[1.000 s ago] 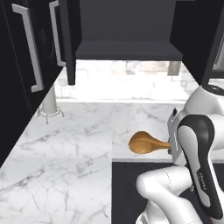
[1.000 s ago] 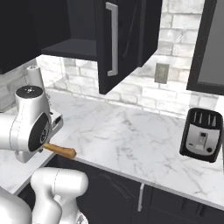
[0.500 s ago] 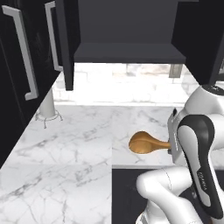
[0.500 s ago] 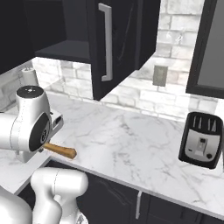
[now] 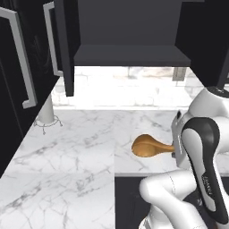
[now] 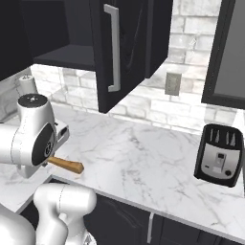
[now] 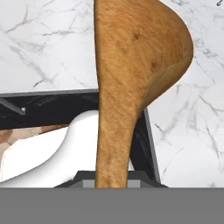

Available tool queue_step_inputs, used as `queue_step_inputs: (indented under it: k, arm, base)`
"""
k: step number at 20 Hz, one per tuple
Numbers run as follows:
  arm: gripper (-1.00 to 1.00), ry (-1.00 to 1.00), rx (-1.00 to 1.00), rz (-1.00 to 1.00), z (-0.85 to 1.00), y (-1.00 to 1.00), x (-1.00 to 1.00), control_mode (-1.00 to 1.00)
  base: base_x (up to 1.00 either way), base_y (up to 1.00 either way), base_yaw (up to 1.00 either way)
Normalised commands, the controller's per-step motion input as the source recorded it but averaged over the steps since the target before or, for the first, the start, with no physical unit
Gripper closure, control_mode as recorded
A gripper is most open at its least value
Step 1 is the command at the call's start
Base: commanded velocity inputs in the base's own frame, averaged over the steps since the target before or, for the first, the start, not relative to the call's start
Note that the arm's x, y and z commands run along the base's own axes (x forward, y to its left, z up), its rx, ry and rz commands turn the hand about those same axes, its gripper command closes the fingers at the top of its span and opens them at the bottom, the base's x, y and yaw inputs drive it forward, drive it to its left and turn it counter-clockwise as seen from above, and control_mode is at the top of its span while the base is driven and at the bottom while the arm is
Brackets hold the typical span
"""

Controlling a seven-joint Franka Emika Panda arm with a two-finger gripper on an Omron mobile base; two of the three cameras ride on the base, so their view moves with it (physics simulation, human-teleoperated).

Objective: Organize the utensils by type. Pick up the wooden spoons from the counter and place them in the open cabinet. Then pick up the metallic utensils from the counter and place them in the open drawer.

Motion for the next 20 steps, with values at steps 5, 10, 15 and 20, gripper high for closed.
queue_step_inputs:
  k: [5, 10, 15, 20]
  arm:
    - [1.00, -0.12, -0.19, -0.01, 0.03, 0.23, 0.21, -1.00]
    - [1.00, -0.13, -0.20, 0.00, 0.16, 0.22, 0.02, -1.00]
    - [1.00, -0.17, -0.19, -0.01, 0.31, 0.13, 0.00, -1.00]
    - [1.00, -0.38, -0.24, -0.01, 0.55, 0.19, 0.00, -1.00]
  base:
    - [0.00, 0.00, 0.00]
    - [0.00, 0.00, 0.00]
    - [0.00, 0.00, 0.00]
    - [0.00, 0.00, 0.00]
